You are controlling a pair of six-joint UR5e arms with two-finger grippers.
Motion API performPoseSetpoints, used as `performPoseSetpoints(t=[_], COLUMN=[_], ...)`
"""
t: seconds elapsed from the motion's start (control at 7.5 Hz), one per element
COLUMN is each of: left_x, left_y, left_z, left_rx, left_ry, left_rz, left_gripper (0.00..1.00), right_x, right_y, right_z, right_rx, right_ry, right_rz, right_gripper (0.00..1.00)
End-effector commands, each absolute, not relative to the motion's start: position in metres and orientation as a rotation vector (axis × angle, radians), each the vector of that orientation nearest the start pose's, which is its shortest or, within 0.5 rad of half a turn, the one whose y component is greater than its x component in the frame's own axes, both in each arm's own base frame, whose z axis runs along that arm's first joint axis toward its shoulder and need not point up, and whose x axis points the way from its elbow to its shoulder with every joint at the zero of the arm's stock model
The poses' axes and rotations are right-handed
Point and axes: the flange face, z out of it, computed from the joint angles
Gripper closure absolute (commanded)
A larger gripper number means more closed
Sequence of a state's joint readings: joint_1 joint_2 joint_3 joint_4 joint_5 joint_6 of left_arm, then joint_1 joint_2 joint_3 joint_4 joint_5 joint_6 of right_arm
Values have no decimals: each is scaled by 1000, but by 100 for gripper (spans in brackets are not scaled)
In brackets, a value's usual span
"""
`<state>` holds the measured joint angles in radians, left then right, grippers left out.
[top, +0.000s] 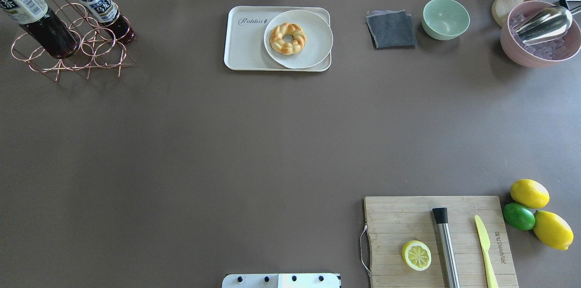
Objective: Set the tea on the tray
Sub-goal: 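Lift the tea bottle up out of the rack with the left gripper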
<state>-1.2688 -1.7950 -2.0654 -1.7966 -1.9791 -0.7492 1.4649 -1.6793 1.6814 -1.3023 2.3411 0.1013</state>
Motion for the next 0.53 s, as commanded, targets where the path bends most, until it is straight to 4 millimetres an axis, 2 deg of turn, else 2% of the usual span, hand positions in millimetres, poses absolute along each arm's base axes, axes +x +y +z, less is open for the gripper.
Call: performPoseSetpoints(t=[0.0,0.13,0.27,0.4], left_x=[166,214,274,336], left_y=[-513,-491,-466,-433], left_z=[229,182,147,125], left_rx=[547,522,508,544], left_ry=[821,798,788,766], left_rz=[-257,-269,-273,-229], left_gripper=[100,100,100,100], right_x=[16,16,16,16], right_y=[-465,-462,-460,-458], right_z=[627,629,628,630], right_rx=[177,171,173,170], right_ry=[-786,-787,-787,-788], right_rz=[-108,-106,-107,-106], right_gripper=[0,0,0,0])
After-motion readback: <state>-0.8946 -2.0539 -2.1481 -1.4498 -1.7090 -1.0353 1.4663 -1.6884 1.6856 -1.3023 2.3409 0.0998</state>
